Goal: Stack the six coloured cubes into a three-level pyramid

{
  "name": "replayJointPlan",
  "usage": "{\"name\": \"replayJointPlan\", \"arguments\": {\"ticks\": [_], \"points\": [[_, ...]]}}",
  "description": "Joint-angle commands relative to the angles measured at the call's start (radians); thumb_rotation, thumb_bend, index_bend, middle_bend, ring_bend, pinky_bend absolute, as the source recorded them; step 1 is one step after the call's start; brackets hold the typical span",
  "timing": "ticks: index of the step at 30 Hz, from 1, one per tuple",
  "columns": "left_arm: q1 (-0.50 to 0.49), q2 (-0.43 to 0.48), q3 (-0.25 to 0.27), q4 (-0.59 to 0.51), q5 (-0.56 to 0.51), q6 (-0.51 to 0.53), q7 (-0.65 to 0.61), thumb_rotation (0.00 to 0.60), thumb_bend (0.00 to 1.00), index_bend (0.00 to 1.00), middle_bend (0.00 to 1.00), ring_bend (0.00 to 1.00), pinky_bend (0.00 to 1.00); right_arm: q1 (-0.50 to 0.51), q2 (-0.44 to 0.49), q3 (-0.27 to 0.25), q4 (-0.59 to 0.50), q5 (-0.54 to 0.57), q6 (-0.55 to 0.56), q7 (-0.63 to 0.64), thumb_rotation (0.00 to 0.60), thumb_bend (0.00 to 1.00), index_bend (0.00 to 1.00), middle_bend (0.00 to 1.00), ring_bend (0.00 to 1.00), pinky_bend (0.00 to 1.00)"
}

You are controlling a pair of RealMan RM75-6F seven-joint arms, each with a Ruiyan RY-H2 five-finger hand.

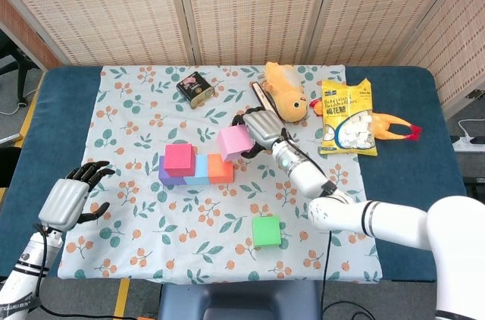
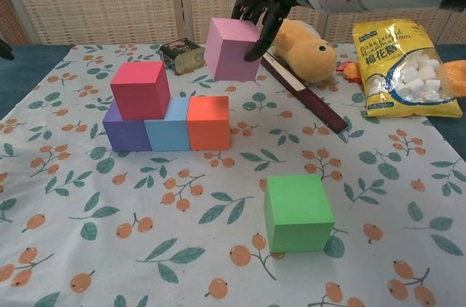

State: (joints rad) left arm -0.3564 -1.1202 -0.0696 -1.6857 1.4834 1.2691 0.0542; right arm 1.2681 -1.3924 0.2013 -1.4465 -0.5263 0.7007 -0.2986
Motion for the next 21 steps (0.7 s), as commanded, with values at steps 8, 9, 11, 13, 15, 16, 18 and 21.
{"name": "replayJointPlan", "arguments": {"ticks": [8,9,11,13,15,16,18,21], "points": [[-0.005,-0.006,0.002,0.006,0.008,-0.003,0.005,0.600,0.29,0.24,0.15,0.16,0.26,0.096,-0.096,-0.007,0.034,0.173,0.045,-0.125,0.600,0.19,0.52,0.42,0.18,0.16],[-0.006,-0.007,0.002,0.008,0.009,-0.004,0.007,0.600,0.29,0.24,0.15,0.16,0.26,0.101,-0.105,-0.007,0.043,0.182,0.044,-0.132,0.600,0.19,0.52,0.42,0.18,0.16],[-0.008,-0.008,0.002,0.011,0.011,-0.006,0.011,0.600,0.29,0.24,0.15,0.16,0.26,0.113,-0.124,-0.008,0.064,0.204,0.044,-0.148,0.600,0.19,0.52,0.42,0.18,0.16],[-0.010,-0.009,0.003,0.012,0.012,-0.008,0.013,0.600,0.29,0.24,0.15,0.16,0.26,0.122,-0.139,-0.009,0.081,0.221,0.040,-0.161,0.600,0.19,0.52,0.42,0.18,0.16],[-0.011,-0.011,0.003,0.014,0.013,-0.007,0.013,0.600,0.29,0.24,0.15,0.16,0.26,0.132,-0.152,-0.008,0.096,0.239,0.034,-0.173,0.600,0.19,0.51,0.42,0.18,0.16],[-0.011,-0.012,0.003,0.015,0.013,-0.007,0.012,0.600,0.29,0.24,0.15,0.16,0.26,0.135,-0.156,-0.007,0.100,0.246,0.031,-0.177,0.600,0.19,0.51,0.42,0.18,0.16],[-0.012,-0.013,0.003,0.017,0.014,-0.008,0.008,0.600,0.29,0.24,0.15,0.16,0.26,0.144,-0.163,-0.006,0.108,0.261,0.027,-0.190,0.600,0.19,0.51,0.42,0.18,0.16],[-0.014,-0.014,0.004,0.021,0.014,-0.011,0.003,0.600,0.29,0.24,0.15,0.16,0.26,0.159,-0.167,-0.007,0.113,0.292,0.020,-0.212,0.600,0.19,0.49,0.42,0.18,0.16]]}}
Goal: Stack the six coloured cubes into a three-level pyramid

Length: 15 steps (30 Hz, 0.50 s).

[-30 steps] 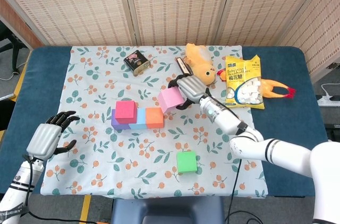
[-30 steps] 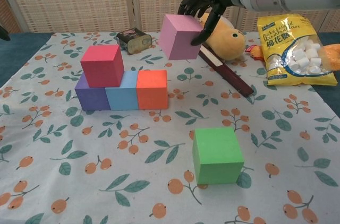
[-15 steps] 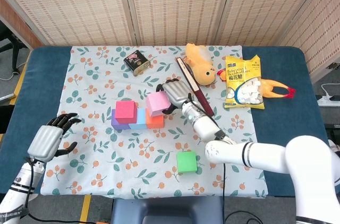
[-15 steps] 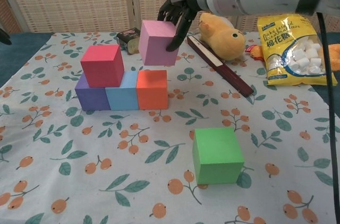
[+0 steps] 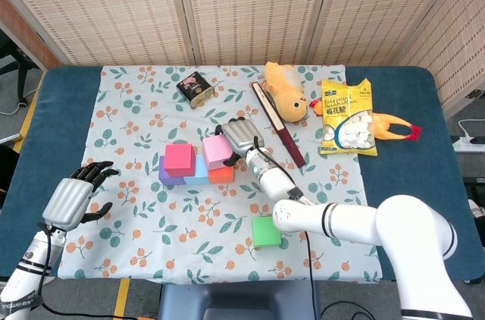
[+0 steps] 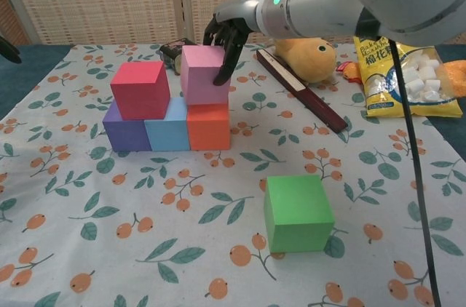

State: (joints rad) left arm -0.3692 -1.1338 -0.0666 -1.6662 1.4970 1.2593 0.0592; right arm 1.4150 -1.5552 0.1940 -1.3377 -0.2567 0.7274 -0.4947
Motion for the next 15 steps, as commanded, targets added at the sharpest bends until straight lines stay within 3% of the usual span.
{"name": "replayJointPlan", "arguments": {"ticks": [1,15], "points": [[-0.001,-0.001,0.001,0.003,0.000,-0.002,-0.004,0.600,0.29,0.24,0.15,0.16,0.26,0.017,-0.004,0.000,0.005,0.031,-0.008,-0.022,0.600,0.19,0.49,0.42,0.18,0.16],[-0.005,-0.004,0.001,0.024,-0.006,-0.010,-0.033,0.600,0.29,0.24,0.15,0.16,0.26,0.081,-0.025,-0.001,0.029,0.128,-0.034,-0.088,0.600,0.19,0.36,0.42,0.17,0.16]]}}
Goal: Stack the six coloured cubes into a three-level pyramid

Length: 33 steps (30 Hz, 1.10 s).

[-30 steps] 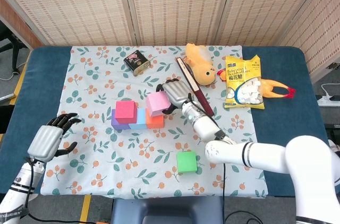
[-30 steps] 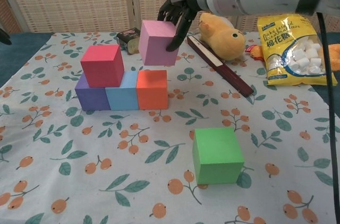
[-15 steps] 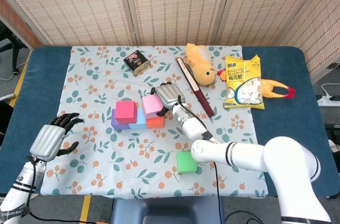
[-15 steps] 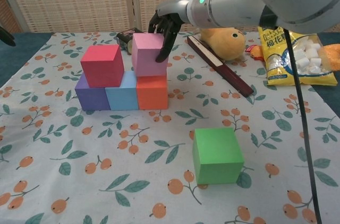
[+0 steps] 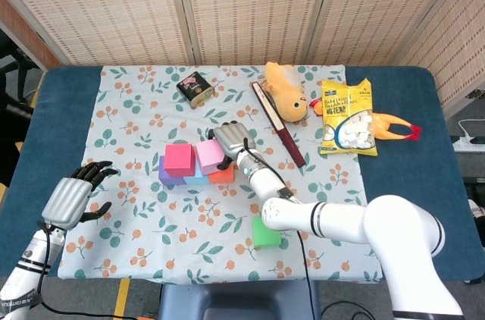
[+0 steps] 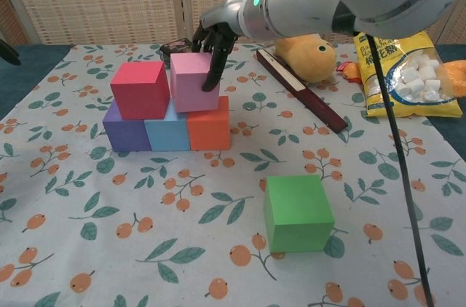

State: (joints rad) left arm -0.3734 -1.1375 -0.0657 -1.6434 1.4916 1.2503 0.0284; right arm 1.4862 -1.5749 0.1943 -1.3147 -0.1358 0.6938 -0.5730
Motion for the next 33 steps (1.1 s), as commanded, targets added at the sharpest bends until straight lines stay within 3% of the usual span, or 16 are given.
{"name": "replayJointPlan", "arguments": {"ticks": [1,7,10,21,29,33], "points": [[-0.001,-0.001,0.000,0.003,-0.001,-0.001,-0.004,0.600,0.29,0.24,0.15,0.16,0.26,0.014,-0.007,-0.004,0.007,0.012,-0.001,-0.016,0.600,0.19,0.34,0.42,0.16,0.16],[-0.002,-0.003,0.000,0.010,-0.002,-0.004,-0.013,0.600,0.29,0.24,0.15,0.16,0.26,0.027,-0.005,-0.005,0.006,0.032,-0.015,-0.027,0.600,0.08,0.14,0.32,0.07,0.13],[-0.002,-0.003,0.000,0.013,-0.003,-0.003,-0.016,0.600,0.29,0.24,0.15,0.16,0.26,0.018,0.002,-0.008,0.001,-0.008,-0.026,-0.017,0.600,0.01,0.10,0.24,0.03,0.10],[-0.001,-0.003,0.000,0.012,-0.004,-0.002,-0.026,0.600,0.29,0.24,0.15,0.16,0.26,-0.018,0.015,-0.014,-0.004,-0.141,-0.055,0.032,0.600,0.00,0.09,0.18,0.00,0.06],[0.004,0.003,0.001,0.010,-0.013,-0.002,-0.042,0.600,0.29,0.24,0.14,0.16,0.26,-0.048,0.000,-0.020,0.055,-0.367,-0.097,0.084,0.600,0.00,0.16,0.18,0.00,0.01],[0.006,0.008,0.002,0.009,-0.012,0.000,-0.055,0.600,0.29,0.24,0.14,0.16,0.26,-0.055,-0.013,-0.031,0.083,-0.426,-0.109,0.100,0.600,0.00,0.19,0.18,0.00,0.01]]}}
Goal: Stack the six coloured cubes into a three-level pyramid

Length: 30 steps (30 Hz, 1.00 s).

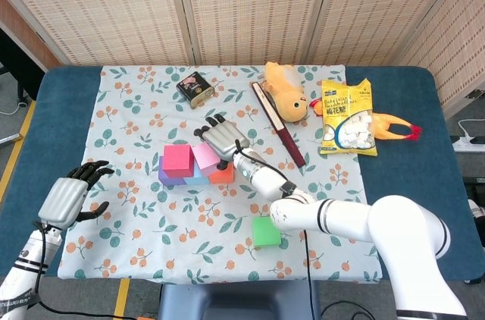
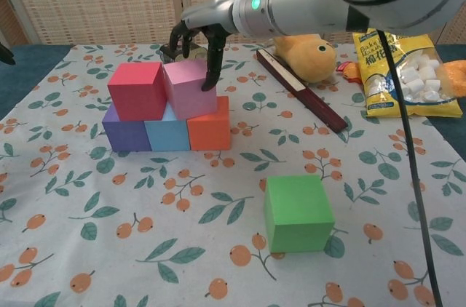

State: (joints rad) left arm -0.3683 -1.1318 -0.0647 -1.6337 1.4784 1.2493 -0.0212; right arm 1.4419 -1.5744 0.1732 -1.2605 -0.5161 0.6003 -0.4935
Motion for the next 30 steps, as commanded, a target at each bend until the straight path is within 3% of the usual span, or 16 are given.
{"name": "replayJointPlan", "arguments": {"ticks": [1,7,14,18,30], "points": [[0.002,0.003,0.001,-0.001,0.002,0.001,-0.008,0.600,0.29,0.24,0.14,0.16,0.26,-0.012,-0.016,-0.011,0.035,-0.055,-0.019,0.025,0.600,0.00,0.20,0.18,0.00,0.01],[0.004,0.005,0.002,0.003,0.002,0.002,-0.024,0.600,0.29,0.24,0.14,0.16,0.26,-0.019,-0.042,-0.016,0.077,-0.089,-0.018,0.045,0.600,0.00,0.29,0.18,0.00,0.01],[0.006,0.005,0.002,0.006,0.004,0.007,-0.034,0.600,0.29,0.24,0.14,0.16,0.26,-0.018,-0.072,0.001,0.114,-0.089,-0.009,0.066,0.600,0.00,0.51,0.19,0.00,0.01],[0.009,0.006,0.002,0.005,0.006,0.011,-0.035,0.600,0.29,0.24,0.14,0.16,0.26,-0.015,-0.058,0.007,0.089,-0.059,0.008,0.056,0.600,0.00,0.53,0.19,0.00,0.01],[0.011,0.005,0.006,0.008,0.028,0.024,-0.044,0.600,0.29,0.24,0.14,0.16,0.25,0.065,0.023,-0.001,-0.099,0.319,0.135,-0.103,0.600,0.00,0.52,0.19,0.00,0.01]]}}
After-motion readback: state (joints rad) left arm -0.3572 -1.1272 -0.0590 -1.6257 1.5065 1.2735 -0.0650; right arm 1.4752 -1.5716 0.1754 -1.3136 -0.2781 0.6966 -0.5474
